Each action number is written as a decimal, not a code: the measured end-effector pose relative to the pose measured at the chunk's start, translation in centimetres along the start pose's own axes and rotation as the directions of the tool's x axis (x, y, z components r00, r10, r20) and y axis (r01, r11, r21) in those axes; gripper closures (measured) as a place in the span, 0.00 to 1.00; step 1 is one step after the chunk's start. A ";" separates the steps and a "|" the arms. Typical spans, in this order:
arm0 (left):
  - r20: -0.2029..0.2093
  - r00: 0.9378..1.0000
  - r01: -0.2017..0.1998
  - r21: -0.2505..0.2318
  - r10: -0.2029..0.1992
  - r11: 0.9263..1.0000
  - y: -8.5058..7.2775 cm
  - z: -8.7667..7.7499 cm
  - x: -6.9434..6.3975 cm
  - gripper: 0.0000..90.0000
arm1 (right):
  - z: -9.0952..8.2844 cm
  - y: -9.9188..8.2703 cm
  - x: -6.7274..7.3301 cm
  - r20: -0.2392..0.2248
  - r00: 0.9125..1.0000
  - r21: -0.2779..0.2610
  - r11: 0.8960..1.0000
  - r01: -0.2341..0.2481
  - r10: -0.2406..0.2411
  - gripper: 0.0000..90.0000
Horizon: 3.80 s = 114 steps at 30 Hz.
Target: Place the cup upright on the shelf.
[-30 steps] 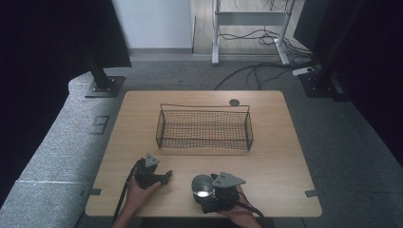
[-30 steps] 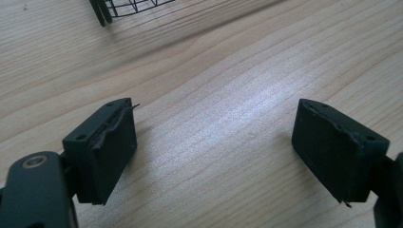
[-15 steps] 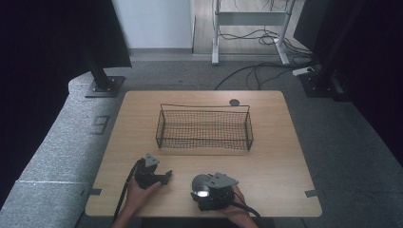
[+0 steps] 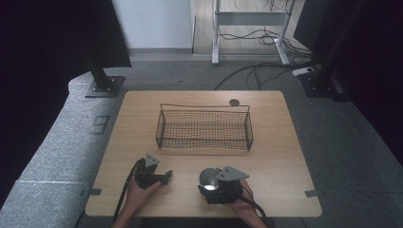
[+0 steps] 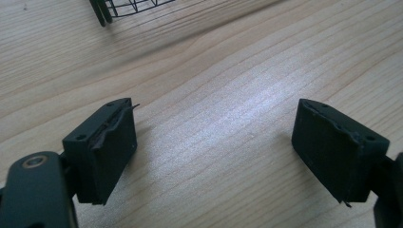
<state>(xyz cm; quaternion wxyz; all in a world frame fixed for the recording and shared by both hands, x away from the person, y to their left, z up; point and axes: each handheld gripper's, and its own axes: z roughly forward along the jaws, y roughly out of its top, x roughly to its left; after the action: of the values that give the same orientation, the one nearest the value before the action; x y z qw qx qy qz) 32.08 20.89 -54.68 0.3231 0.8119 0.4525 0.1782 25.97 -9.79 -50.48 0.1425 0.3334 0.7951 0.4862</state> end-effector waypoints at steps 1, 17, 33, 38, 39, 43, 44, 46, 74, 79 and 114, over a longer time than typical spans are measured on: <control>0.000 1.000 0.000 0.000 0.000 1.000 0.0 0.0 0.0 0.17 | -0.1 0.1 -0.1 0.004 1.000 -0.002 1.000 0.003 -0.003 0.16; -0.001 1.000 0.000 0.000 0.000 1.000 0.0 0.0 0.0 0.17 | -1.3 1.3 -2.4 0.033 0.999 -0.044 0.999 -0.029 0.030 0.16; 0.000 1.000 0.000 0.000 0.000 1.000 0.0 0.0 0.0 0.17 | -2.0 3.3 -4.2 0.052 0.997 -0.080 0.996 -0.047 0.051 0.16; 0.000 1.000 0.000 0.000 0.000 1.000 0.0 0.0 0.0 0.17 | -2.2 3.9 -4.7 0.053 0.997 -0.086 0.995 -0.051 0.055 0.16; 0.000 1.000 0.000 0.000 0.000 1.000 0.0 0.0 0.0 0.17 | -2.2 4.0 -4.7 0.054 0.997 -0.089 0.995 -0.051 0.055 0.16; -0.001 1.000 0.000 0.000 0.000 1.000 0.0 0.0 0.0 0.17 | -2.3 4.6 -4.9 0.057 0.997 -0.091 0.995 -0.047 0.052 0.16; 0.000 1.000 0.000 0.000 0.000 1.000 0.0 0.0 0.0 0.17 | -2.3 4.8 -4.9 0.057 0.997 -0.091 0.995 -0.047 0.053 0.16; 0.000 1.000 0.001 -0.001 -0.001 1.000 0.0 0.0 0.0 0.17 | -2.3 5.1 -5.0 0.059 0.997 -0.091 0.995 -0.045 0.050 0.16; -0.001 1.000 -0.001 0.001 0.001 1.000 0.0 0.0 0.0 0.17 | -1.8 9.1 -7.0 0.083 0.995 -0.105 0.994 -0.040 0.049 0.16; -0.001 1.000 -0.001 0.001 0.001 1.000 0.0 0.0 0.0 0.17 | -1.7 9.8 -7.2 0.089 0.995 -0.105 0.994 -0.036 0.046 0.16; 0.000 1.000 -0.001 0.001 0.001 1.000 0.0 0.0 0.0 0.17 | 0.7 12.0 -12.4 0.160 0.979 -0.111 0.987 -0.113 0.129 0.16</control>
<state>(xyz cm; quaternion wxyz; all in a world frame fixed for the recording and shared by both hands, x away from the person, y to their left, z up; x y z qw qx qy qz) 32.07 20.89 -54.67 0.3225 0.8122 0.4524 0.1782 40.18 -13.90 -41.66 0.1952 0.4130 0.7330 0.5041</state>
